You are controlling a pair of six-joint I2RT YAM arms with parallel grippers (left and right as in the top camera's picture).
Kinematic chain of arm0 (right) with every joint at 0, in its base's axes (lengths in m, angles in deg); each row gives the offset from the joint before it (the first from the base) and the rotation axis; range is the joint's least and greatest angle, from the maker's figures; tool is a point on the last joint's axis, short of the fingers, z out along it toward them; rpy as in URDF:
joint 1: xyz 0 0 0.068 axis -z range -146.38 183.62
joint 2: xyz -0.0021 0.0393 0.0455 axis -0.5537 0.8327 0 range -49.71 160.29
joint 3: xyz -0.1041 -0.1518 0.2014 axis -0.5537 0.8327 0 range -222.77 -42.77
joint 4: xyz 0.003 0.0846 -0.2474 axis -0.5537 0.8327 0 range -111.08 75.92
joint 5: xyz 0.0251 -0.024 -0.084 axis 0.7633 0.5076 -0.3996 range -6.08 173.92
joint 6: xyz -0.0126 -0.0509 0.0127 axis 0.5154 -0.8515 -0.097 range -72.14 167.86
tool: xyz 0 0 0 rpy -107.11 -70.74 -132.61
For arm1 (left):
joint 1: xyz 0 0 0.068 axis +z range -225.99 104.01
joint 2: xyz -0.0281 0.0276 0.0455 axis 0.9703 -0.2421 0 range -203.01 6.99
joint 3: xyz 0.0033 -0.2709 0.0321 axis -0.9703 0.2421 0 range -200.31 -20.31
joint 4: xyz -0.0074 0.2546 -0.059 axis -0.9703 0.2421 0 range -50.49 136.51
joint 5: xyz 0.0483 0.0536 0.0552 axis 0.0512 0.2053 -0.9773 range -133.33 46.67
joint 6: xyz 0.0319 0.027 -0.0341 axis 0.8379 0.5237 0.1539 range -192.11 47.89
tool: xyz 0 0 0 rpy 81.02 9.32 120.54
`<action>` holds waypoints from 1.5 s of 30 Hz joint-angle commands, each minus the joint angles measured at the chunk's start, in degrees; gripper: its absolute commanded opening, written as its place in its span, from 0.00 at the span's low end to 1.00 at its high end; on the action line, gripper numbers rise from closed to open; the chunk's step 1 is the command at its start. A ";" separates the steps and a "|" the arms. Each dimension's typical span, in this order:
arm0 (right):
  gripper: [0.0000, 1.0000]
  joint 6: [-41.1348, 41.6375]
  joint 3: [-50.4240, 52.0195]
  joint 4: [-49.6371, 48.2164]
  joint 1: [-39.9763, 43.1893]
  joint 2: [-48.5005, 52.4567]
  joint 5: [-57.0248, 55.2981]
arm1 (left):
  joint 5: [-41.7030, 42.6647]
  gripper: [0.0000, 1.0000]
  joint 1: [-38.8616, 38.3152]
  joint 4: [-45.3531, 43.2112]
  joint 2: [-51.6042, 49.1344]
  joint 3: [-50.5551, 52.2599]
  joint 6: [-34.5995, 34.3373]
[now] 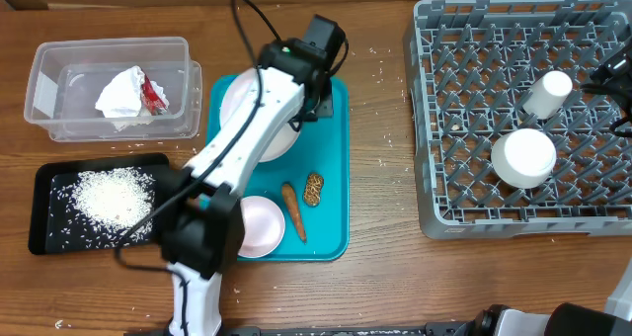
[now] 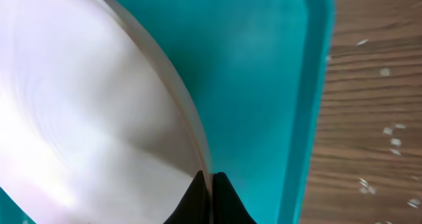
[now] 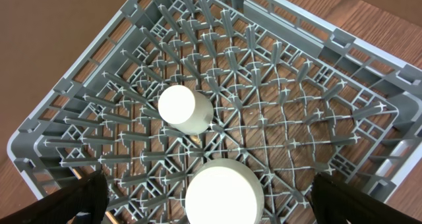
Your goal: Sort waste into correct bins and load items into the dishwasher
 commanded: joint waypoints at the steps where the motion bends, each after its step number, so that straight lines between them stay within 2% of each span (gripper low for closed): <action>1: 1.00 -0.31 -0.37 -0.24 0.07 -0.31 -0.61 | -0.70 0.06 -0.07 -0.83 -3.06 -0.17 -1.16; 3: 1.00 -0.31 -0.37 -0.24 0.07 -0.31 -0.61 | -0.74 0.06 -0.07 -0.61 -3.89 -0.17 -1.16; 5: 1.00 -0.31 -0.37 -0.24 0.07 -0.31 -0.61 | -1.20 0.13 -0.04 0.00 -4.22 -0.20 -1.16; 6: 1.00 -0.31 -0.37 -0.24 0.07 -0.31 -0.61 | -1.42 0.23 0.00 0.15 -4.20 -0.24 -1.16; 8: 1.00 -0.31 -0.39 -0.24 0.07 -0.31 -0.61 | -1.62 0.55 0.00 0.28 -4.17 -0.28 -1.14; 11: 1.00 -0.31 -0.37 -0.24 0.07 -0.31 -0.61 | -4.48 0.79 0.00 4.39 -4.17 -2.67 -1.18; 16: 1.00 -0.31 -0.37 -0.24 0.07 -0.31 -0.61 | -5.77 0.79 0.00 16.50 -4.11 -13.75 -3.34; 20: 1.00 -0.31 -0.37 -0.24 0.07 -0.31 -0.61 | -8.50 0.79 0.09 25.18 -2.80 -22.86 -9.35; 23: 1.00 -0.31 -0.37 -0.24 0.07 -0.31 -0.61 | -11.65 0.81 0.11 28.35 0.26 -25.16 -13.60; 28: 1.00 -0.31 -0.37 -0.24 0.07 -0.31 -0.61 | -13.46 0.87 2.69 29.99 10.86 -25.16 -16.28; 29: 1.00 -0.31 -0.37 -0.24 0.07 -0.31 -0.61 | -13.38 1.00 4.37 30.01 13.75 -25.16 -16.28; 33: 1.00 -0.31 -0.37 -0.24 0.07 -0.31 -0.61 | -13.07 1.00 12.20 30.32 20.55 -25.16 -16.68; 34: 1.00 -0.31 -0.39 -0.24 0.07 -0.31 -0.61 | -12.96 1.00 16.09 31.47 21.88 -25.16 -16.63; 38: 1.00 -0.31 -0.37 -0.24 0.07 -0.31 -0.61 | -9.49 1.00 23.23 32.35 21.90 -23.89 -12.02; 45: 1.00 -0.31 -0.37 -0.24 0.07 -0.31 -0.61 | -8.26 1.00 32.30 32.17 21.49 -13.18 -12.33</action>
